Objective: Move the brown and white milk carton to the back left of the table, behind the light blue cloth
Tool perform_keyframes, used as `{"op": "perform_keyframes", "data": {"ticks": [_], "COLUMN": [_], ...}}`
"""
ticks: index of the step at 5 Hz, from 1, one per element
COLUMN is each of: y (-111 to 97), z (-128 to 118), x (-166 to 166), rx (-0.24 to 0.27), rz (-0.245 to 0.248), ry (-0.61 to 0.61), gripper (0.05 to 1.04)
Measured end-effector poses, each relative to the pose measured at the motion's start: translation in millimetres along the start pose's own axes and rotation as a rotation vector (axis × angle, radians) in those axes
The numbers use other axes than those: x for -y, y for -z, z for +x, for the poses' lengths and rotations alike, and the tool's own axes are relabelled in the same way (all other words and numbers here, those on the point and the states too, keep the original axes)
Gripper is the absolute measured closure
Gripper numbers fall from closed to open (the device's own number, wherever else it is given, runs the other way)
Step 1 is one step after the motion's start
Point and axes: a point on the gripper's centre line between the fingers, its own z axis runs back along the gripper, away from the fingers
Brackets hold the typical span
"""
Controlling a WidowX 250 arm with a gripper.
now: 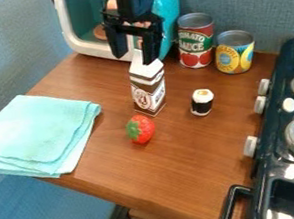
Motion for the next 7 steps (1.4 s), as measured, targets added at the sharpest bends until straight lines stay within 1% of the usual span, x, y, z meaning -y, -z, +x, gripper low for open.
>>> {"op": "perform_keyframes", "data": {"ticks": [1, 2, 3, 4, 5, 6, 7], "y": [6.1, 7.3, 14.1, 14.2, 21.6, 19.5, 18.9], "z": [3.1, 4.4, 4.4, 7.8, 9.5, 10.2, 9.0], "x": [5.4, 6.4, 9.1, 10.4, 9.6, 8.8, 8.9], "rx": [-0.011, -0.006, -0.024, -0.018, -0.038, -0.035, -0.045], "rz": [-0.001, 0.000, -0.005, -0.004, -0.004, 0.001, -0.004], "ry": [0.005, 0.008, 0.010, 0.012, 0.013, 0.010, 0.008], "gripper": [0.083, 0.083, 0.083, 0.083, 0.120, 0.264, 0.264]}}
